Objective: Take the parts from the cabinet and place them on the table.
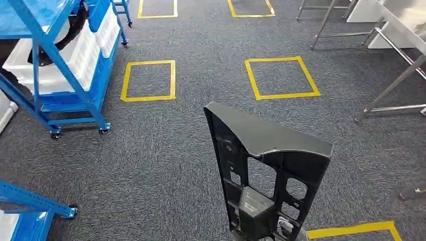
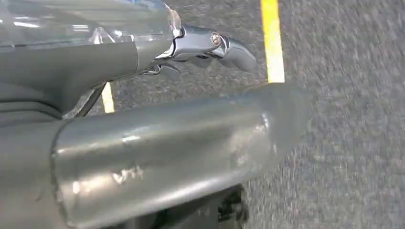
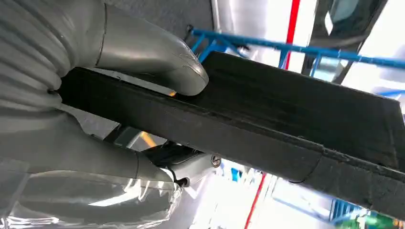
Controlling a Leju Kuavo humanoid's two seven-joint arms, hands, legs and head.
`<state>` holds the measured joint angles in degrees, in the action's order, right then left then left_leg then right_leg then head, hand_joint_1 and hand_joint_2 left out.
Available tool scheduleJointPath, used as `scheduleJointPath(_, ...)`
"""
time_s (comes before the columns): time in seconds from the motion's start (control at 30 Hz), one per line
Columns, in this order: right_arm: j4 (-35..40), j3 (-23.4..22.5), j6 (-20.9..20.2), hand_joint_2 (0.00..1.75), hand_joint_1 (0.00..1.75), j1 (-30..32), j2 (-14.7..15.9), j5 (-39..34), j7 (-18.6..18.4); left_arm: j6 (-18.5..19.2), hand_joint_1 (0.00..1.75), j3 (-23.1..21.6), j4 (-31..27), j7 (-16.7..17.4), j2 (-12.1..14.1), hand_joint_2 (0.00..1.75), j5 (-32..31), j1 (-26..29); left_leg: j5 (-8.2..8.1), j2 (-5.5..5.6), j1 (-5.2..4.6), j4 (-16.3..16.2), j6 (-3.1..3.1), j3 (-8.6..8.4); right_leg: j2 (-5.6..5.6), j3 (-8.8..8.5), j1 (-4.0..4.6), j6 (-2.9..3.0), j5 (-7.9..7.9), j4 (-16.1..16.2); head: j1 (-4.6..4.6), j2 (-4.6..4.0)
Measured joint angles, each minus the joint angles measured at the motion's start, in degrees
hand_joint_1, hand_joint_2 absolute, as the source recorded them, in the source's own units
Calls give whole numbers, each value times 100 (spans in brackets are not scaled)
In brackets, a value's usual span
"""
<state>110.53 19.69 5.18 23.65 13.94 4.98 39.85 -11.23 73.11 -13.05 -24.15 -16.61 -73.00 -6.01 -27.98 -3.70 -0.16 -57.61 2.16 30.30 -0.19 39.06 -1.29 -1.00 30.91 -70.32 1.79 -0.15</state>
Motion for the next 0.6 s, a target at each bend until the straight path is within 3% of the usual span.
scheduleJointPath(0.03, -7, 9, 17, 175, 175, -1, 0, 0, 0, 0, 0, 0, 0, 0, -4, 0, 7, -10, -14, -70, -2, 0, -14, -19, -87, -322, 7, 23, -239, 548, 0, 0)
scheduleJointPath(0.07, -6, 15, 20, 175, 175, -2, 0, 0, 0, 0, 0, 0, 0, 0, -7, 0, 18, -16, -29, -128, -10, 0, -36, -50, -328, -622, 33, 65, -372, 1023, 0, 0)
scheduleJointPath(0.1, -9, 22, 20, 175, 175, -27, 0, 0, -4, 0, 0, 0, 0, 0, -7, 0, 24, -17, -60, -178, -50, -13, -84, -56, -499, -685, 117, 85, -291, 1180, 0, 0)
scheduleJointPath(0.2, -15, 44, 61, 175, 175, -17, -2, 2, 0, -2, 0, 0, 0, -13, -7, 0, 31, -26, -83, -345, -30, 1, -158, -114, -273, -641, 134, 138, -308, 1174, 0, 0)
scheduleJointPath(0.23, -13, 54, 90, 175, 175, -11, -2, 9, 2, -2, 0, 0, 0, -33, -7, 0, 31, -40, -103, -416, -46, 2, -196, -147, -199, -649, 119, 179, -335, 1225, 2, 0)
scheduleJointPath(0.27, -11, 78, 126, 175, 175, -3, -2, 24, 2, -6, 0, 0, 0, -46, -4, 0, 35, -50, -175, -247, -2, -77, -241, -131, -139, -704, 65, 205, -373, 1269, 0, 0)
scheduleJointPath(0.3, -6, 116, 149, 175, 175, -23, -2, 24, 4, -13, 0, 0, 0, -70, -4, 0, 42, -53, -336, 78, 1, -306, -274, -34, -69, -703, 53, 232, -386, 1285, 2, 0)
scheduleJointPath(0.33, -6, 133, 179, 175, 175, -50, 0, 26, 2, -22, 0, 0, 0, -83, -4, 0, 46, -49, -559, 227, 15, -703, -287, 151, -16, -693, 53, 251, -388, 1284, 2, 0)
scheduleJointPath(0.4, -6, 159, 238, 175, 175, -54, 13, 26, 2, -26, 0, 0, 0, -111, -4, 0, 48, -29, -919, 322, 24, -1558, -316, 560, 129, -688, 60, 267, -385, 1279, 2, 0)
scheduleJointPath(0.43, -7, 177, 242, 175, 175, -54, 13, 24, 2, -26, 0, 0, 0, -118, -2, 0, 48, -20, -927, 325, 24, -1788, -327, 684, 220, -691, 61, 268, -384, 1271, 0, 0)
scheduleJointPath(0.47, -6, 192, 247, 175, 175, -55, 13, 20, 2, -26, 0, 0, 0, -127, -2, 0, 50, -15, -777, 327, 29, -1697, -329, 661, 314, -698, 59, 267, -382, 1263, 2, 0)
scheduleJointPath(0.53, -6, 212, 264, 175, 175, -55, 13, 17, 2, -37, 0, 0, 0, -142, 4, 0, 55, -26, -242, 403, 48, -911, -319, 340, 489, -706, 47, 246, -366, 1223, 2, 0)
scheduleJointPath(0.57, -6, 221, 282, 175, 175, -57, 13, 20, 2, -42, 0, 0, 0, -142, 7, 0, 55, -29, 5, 587, 67, -444, -310, 147, 562, -699, 38, 218, -347, 1193, 2, 0)
scheduleJointPath(0.6, -7, 236, 308, 175, 175, -64, 13, 20, 2, -59, 0, 0, 0, -140, 7, 0, 50, -25, -48, 894, 76, -237, -281, 71, 620, -664, 56, 191, -331, 1152, 0, 0)
